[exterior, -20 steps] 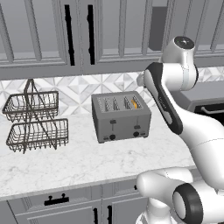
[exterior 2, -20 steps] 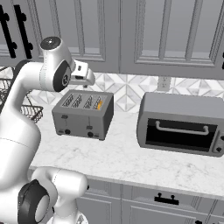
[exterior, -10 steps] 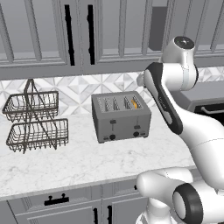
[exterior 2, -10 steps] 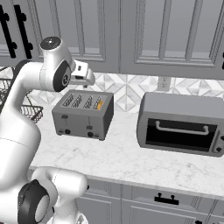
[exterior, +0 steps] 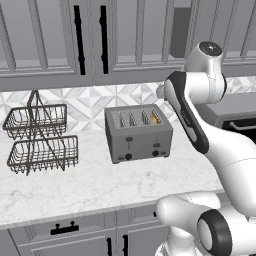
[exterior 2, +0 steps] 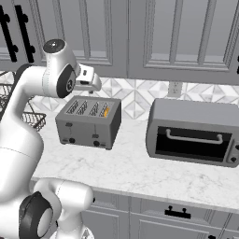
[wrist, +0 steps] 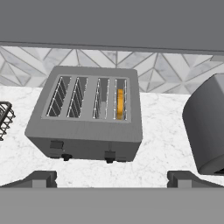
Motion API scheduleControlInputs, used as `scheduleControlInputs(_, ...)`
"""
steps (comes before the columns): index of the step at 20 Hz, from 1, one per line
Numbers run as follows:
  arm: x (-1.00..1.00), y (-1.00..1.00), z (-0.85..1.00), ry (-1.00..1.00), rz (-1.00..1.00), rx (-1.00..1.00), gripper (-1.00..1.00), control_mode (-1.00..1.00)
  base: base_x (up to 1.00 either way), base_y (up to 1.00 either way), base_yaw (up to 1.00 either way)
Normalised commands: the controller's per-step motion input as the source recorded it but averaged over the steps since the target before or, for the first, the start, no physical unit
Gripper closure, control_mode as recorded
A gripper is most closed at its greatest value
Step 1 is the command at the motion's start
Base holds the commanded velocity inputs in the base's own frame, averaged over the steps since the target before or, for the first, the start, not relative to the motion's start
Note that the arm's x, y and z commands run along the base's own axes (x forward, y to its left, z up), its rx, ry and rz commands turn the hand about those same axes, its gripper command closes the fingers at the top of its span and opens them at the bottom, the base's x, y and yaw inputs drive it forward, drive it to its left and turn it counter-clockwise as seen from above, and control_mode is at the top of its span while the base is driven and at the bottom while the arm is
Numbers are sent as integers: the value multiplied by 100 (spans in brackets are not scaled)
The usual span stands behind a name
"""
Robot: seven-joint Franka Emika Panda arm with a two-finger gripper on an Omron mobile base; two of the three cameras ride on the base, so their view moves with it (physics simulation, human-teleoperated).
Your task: Start the toaster. Once the lever pops up, take the bread to the plate on the dining counter.
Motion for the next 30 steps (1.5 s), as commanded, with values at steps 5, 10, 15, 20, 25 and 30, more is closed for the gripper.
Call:
scheduleControlInputs(5,0,0,0,0,0,0,-100,-100,0,0,0)
scheduleControlInputs(10,0,0,0,0,0,0,-100,-100,0,0,0)
scheduleControlInputs(15,0,0,0,0,0,0,-100,-100,0,0,0)
scheduleControlInputs(20,0,0,0,0,0,0,-100,-100,0,0,0)
scheduleControlInputs(25,0,0,0,0,0,0,-100,-100,0,0,0)
scheduleControlInputs(30,0,0,0,0,0,0,-100,-100,0,0,0)
